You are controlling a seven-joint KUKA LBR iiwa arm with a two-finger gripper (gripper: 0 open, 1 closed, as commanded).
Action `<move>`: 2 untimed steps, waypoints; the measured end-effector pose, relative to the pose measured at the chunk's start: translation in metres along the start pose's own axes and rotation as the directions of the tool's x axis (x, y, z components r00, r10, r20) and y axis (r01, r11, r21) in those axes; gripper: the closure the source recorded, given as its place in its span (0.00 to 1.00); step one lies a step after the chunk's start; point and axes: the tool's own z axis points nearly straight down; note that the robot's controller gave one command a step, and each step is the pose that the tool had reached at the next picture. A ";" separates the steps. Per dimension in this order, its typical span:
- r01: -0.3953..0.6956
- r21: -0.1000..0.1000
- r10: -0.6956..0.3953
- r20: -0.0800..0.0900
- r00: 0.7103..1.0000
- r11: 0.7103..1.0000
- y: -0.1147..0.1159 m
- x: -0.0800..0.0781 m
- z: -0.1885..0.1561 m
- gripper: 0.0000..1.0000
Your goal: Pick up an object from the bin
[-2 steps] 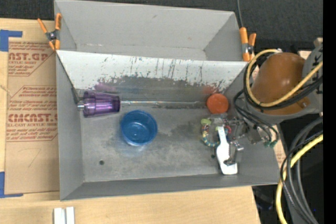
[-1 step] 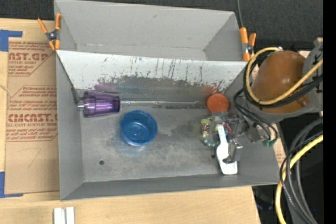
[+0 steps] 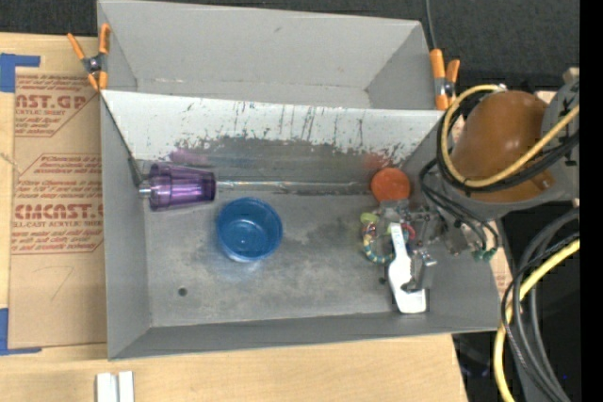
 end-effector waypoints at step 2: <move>0.140 0.000 -0.140 0.009 0.990 0.990 -0.033 0.012 0.045 1.00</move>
Offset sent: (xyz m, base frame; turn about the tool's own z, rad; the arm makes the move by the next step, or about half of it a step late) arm 0.0000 0.0000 0.0000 0.0000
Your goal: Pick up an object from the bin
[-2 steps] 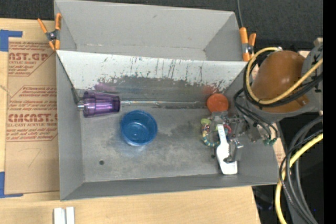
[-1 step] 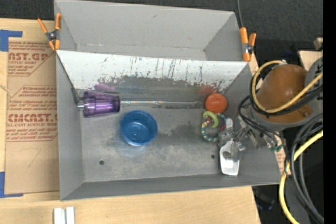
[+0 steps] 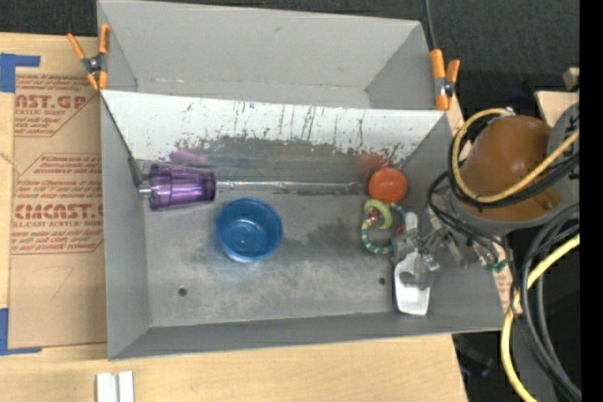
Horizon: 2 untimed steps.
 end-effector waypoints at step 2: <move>0.005 0.001 -0.005 0.006 1.000 1.000 0.006 0.015 -0.011 1.00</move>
Offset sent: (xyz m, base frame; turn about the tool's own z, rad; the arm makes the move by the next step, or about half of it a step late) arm -0.0182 -0.0008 0.0102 -0.0051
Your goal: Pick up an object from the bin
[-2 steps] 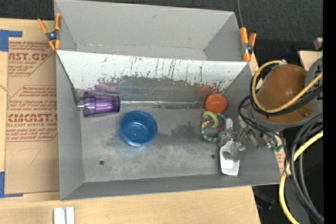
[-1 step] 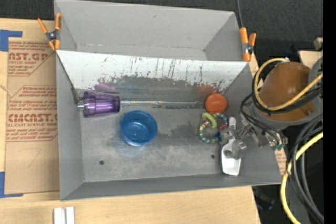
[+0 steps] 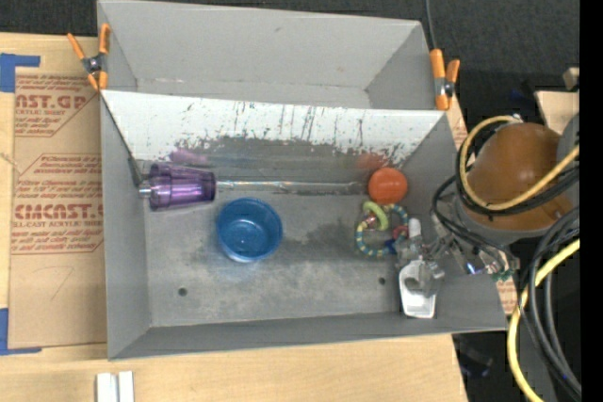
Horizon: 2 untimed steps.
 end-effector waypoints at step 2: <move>-0.033 -0.002 0.033 0.002 0.999 0.999 0.012 0.004 -0.013 1.00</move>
Offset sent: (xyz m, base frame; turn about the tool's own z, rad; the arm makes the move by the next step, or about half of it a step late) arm -0.0090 0.0081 0.0129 0.0337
